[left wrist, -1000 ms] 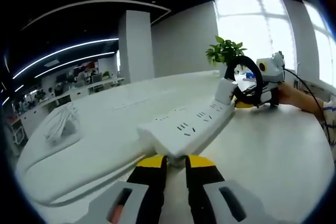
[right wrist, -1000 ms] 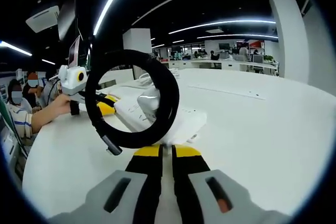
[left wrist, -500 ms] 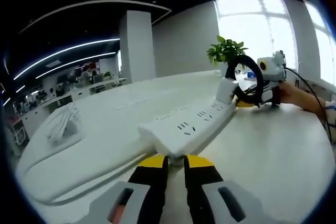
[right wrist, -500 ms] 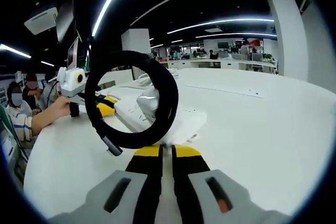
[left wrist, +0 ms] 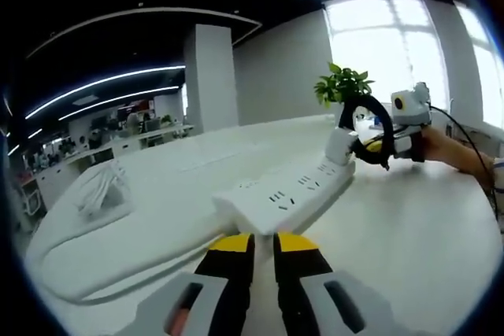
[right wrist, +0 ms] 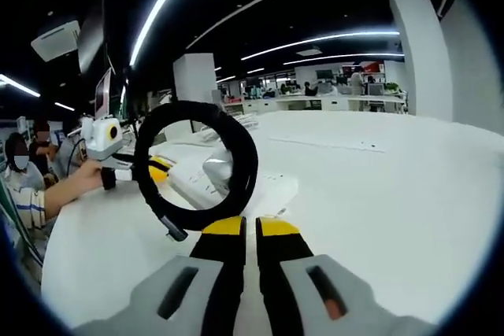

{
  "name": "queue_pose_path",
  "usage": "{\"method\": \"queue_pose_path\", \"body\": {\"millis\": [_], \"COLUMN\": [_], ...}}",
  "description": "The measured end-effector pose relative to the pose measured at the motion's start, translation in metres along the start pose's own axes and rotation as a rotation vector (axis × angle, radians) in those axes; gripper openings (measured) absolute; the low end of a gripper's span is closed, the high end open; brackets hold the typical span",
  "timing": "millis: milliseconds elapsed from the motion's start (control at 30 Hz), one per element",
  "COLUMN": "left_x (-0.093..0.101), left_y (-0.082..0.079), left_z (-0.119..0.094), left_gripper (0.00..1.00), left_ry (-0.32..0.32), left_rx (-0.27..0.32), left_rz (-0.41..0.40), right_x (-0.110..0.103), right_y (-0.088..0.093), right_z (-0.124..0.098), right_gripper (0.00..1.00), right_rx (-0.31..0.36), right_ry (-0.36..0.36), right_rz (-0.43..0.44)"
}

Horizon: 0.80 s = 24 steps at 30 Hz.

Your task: Straighten the power strip on the desk, plug the charger into it

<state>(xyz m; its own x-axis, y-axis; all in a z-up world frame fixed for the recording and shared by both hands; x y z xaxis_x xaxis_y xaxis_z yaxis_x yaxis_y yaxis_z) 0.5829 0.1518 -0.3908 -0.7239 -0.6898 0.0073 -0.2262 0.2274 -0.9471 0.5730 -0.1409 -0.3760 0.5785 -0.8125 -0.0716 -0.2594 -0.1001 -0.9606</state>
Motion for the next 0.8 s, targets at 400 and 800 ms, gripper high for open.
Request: {"method": "queue_pose_path", "body": {"millis": [400, 800], "left_x": [-0.002, 0.003], "left_y": [-0.005, -0.01], "left_z": [-0.011, -0.02], "left_gripper": [0.1, 0.15], "left_ry": [-0.008, -0.032], "left_rx": [0.059, 0.074], "left_rz": [-0.007, -0.053], "right_x": [0.016, 0.035], "right_y": [-0.015, -0.019], "right_z": [-0.011, -0.03], "right_gripper": [0.05, 0.06], "right_rx": [0.077, 0.13], "right_ry": [0.087, 0.156], "right_rz": [-0.009, 0.054]}}
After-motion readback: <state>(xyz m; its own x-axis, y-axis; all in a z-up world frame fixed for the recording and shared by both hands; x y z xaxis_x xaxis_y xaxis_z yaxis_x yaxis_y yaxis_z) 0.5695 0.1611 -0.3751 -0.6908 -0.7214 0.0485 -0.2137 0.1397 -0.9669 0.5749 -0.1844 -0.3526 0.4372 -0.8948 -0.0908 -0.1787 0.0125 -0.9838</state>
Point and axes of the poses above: the point that each gripper's makers call its tool centre point, and the gripper's own axes: z roughly forward along the fingers, x roughly to its right, y roughly out of its underside, the point moved 6 cm from there along -z, roughly backward along the fingers, and after that the axes turned 4 degrees about y, right-handed, at the moved point
